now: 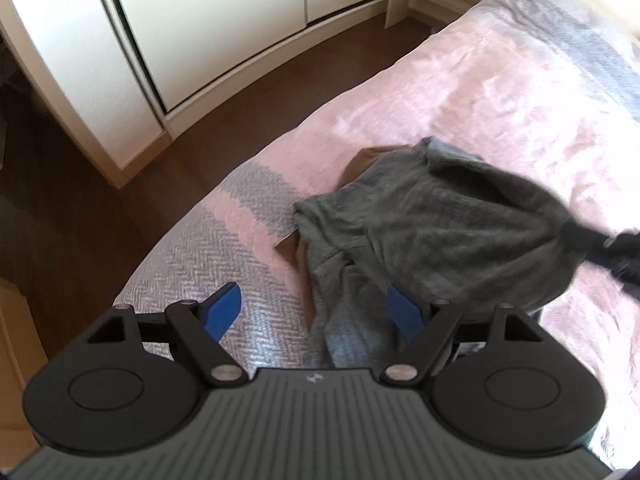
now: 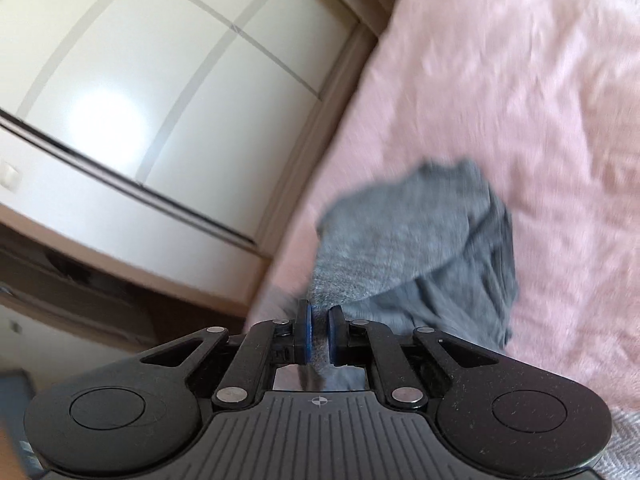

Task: Fold clothes
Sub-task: 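Grasp the grey plaid shorts with the right gripper and lift them, then lower the shorts onto the bed and open the right gripper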

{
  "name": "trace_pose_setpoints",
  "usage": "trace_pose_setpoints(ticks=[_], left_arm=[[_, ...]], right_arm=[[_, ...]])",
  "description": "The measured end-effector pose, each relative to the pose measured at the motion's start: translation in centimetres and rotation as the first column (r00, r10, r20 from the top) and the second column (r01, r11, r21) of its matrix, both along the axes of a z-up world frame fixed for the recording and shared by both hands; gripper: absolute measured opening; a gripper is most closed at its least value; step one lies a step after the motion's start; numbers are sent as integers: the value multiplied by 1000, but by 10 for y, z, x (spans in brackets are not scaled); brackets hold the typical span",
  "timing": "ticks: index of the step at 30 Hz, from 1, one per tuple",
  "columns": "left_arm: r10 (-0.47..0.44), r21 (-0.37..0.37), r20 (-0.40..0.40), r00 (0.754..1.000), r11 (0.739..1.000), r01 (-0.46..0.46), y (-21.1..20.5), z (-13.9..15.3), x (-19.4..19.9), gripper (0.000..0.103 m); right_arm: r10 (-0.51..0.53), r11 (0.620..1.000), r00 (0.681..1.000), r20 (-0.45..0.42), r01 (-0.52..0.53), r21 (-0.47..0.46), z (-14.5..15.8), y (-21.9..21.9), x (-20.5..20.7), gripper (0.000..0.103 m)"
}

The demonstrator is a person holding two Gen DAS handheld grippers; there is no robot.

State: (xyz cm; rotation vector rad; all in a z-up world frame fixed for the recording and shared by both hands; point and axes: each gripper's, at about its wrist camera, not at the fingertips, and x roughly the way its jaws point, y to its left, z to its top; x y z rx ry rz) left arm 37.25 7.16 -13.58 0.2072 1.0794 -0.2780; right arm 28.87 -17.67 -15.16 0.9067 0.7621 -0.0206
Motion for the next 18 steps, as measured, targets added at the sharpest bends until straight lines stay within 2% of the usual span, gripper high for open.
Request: trace_pose_setpoints(ticks=[4, 8, 13, 18], left_arm=[[-47, -18, 37, 998, 999, 48, -16, 20, -30, 78], [-109, -33, 68, 992, 993, 111, -39, 38, -66, 77], [-204, -62, 90, 975, 976, 209, -78, 54, -124, 78], [-304, -95, 105, 947, 945, 314, -120, 67, -196, 78]], right_arm=[[-74, 997, 991, 114, 74, 6, 39, -19, -36, 6], [-146, 989, 970, 197, 147, 8, 77, -43, -94, 6], [-237, 968, 940, 245, 250, -20, 112, -67, -184, 6], [-324, 933, 908, 265, 353, -71, 146, -89, -280, 6]])
